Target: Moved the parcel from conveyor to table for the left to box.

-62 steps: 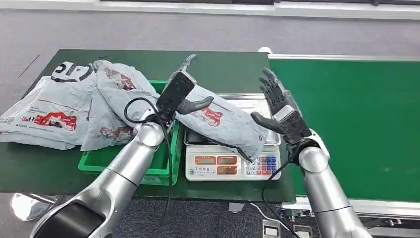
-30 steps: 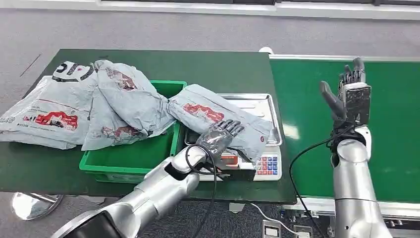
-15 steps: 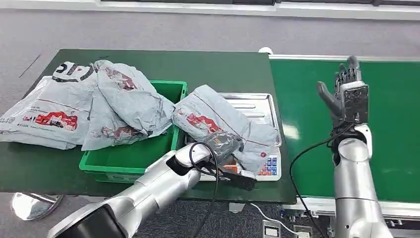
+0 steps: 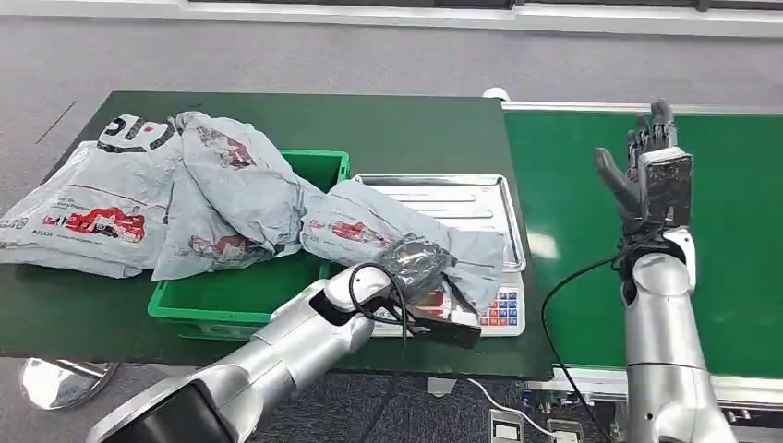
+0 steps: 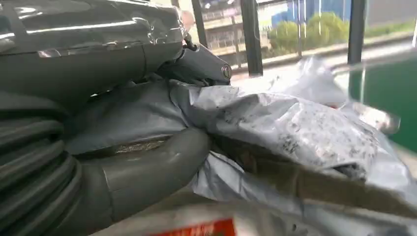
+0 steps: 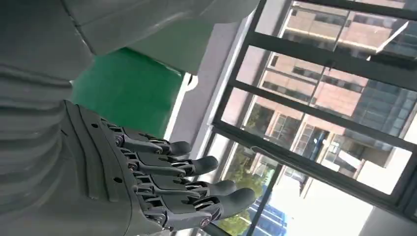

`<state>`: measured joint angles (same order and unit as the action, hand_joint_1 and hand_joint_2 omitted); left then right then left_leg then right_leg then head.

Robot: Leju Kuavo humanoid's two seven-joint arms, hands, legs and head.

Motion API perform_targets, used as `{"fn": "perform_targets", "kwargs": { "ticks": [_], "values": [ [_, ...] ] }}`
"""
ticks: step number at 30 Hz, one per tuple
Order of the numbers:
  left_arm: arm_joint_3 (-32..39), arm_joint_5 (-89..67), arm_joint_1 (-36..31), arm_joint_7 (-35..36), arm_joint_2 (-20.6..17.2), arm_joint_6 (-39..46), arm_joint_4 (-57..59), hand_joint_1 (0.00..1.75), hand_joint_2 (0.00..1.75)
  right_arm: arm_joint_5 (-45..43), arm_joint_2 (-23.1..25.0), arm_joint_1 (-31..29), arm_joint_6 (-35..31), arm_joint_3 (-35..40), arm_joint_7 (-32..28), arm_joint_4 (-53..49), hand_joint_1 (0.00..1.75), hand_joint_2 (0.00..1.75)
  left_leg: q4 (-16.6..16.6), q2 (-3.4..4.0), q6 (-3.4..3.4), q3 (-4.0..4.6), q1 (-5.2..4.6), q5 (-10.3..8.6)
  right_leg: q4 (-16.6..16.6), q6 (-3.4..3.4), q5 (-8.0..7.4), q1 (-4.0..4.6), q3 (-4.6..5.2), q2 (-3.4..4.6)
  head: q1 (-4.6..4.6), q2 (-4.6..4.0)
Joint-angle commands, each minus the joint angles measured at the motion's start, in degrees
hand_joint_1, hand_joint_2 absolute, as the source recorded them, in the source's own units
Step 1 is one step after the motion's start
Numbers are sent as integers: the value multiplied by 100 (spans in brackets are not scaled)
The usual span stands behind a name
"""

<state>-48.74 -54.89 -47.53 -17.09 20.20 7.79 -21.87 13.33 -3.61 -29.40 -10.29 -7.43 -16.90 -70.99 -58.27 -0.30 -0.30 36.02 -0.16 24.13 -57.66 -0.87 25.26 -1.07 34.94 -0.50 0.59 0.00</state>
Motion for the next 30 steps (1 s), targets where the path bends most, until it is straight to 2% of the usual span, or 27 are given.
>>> {"fn": "perform_targets", "kwargs": {
  "ticks": [1,2,4,5,8,11,15,18,20,23,25,26,27,30],
  "values": [
    [300,124,-330,-12,-144,181,-194,175,175,-61,-91,123,-21,16,8,24,0,175,1,9,-4,-14,8,7,8,9,1,9,-16,10,0,0],
    [298,125,-318,-10,-146,177,-194,175,175,-61,-89,121,-21,17,8,15,0,175,0,12,-3,-7,2,5,3,5,0,3,-6,13,0,0],
    [526,198,-286,242,-203,794,-635,175,175,-25,14,305,-75,-50,71,-238,0,175,3,12,-4,-10,2,5,4,6,1,3,-8,13,0,0],
    [561,5,-292,591,-285,1217,-1049,175,175,41,89,458,-107,-82,118,-416,0,175,5,12,-6,-16,5,6,7,9,2,5,-14,14,0,0],
    [731,-204,-161,1032,-548,923,-2361,175,175,173,230,590,-80,-118,181,-595,0,175,0,3,-6,-2,6,4,2,8,3,7,-2,3,0,0],
    [742,-214,-141,1059,-566,859,-2445,175,175,179,233,580,-78,-116,183,-592,0,175,1,16,-5,-5,5,8,3,7,1,6,-3,16,0,0],
    [870,-999,-252,1506,-545,1520,-2710,175,175,259,224,436,-80,-75,180,-302,0,175,1,18,-4,-7,6,7,4,7,-1,7,-6,19,0,0],
    [898,-2097,-352,2219,-609,1967,-2499,175,175,219,159,269,-164,-62,104,-6,0,175,-1,26,-5,-10,5,8,3,7,-2,6,-6,27,0,0],
    [1109,-2436,-412,2416,-534,2163,-2178,175,175,160,83,132,-205,-39,81,168,0,175,1,30,-5,-15,7,9,6,8,-4,8,-12,31,0,0],
    [1109,-2436,-412,2416,-534,2163,-2178,175,175,160,83,132,-205,-39,81,168,0,175,1,30,-5,-15,7,9,6,8,-4,8,-12,31,0,0],
    [1178,-2990,-498,2866,-551,2254,-1950,175,175,138,40,102,-240,-24,75,214,0,175,0,24,-3,-8,3,6,1,5,-3,4,-4,25,0,0],
    [1439,-3511,-579,3197,-562,2208,-1583,175,175,97,-36,196,-283,-1,35,218,0,175,0,26,-3,-9,2,6,0,5,-4,3,-6,26,0,0],
    [1439,-3511,-579,3197,-562,2208,-1583,175,175,97,-36,196,-283,-1,35,218,0,175,3,12,-2,-11,4,0,5,5,-3,5,-10,13,0,0],
    [736,-3511,-763,4232,-948,1995,-1347,175,175,79,-44,241,-273,64,12,244,0,175,4,17,-5,-16,7,0,8,6,-3,7,-15,17,0,0]
  ]
}}
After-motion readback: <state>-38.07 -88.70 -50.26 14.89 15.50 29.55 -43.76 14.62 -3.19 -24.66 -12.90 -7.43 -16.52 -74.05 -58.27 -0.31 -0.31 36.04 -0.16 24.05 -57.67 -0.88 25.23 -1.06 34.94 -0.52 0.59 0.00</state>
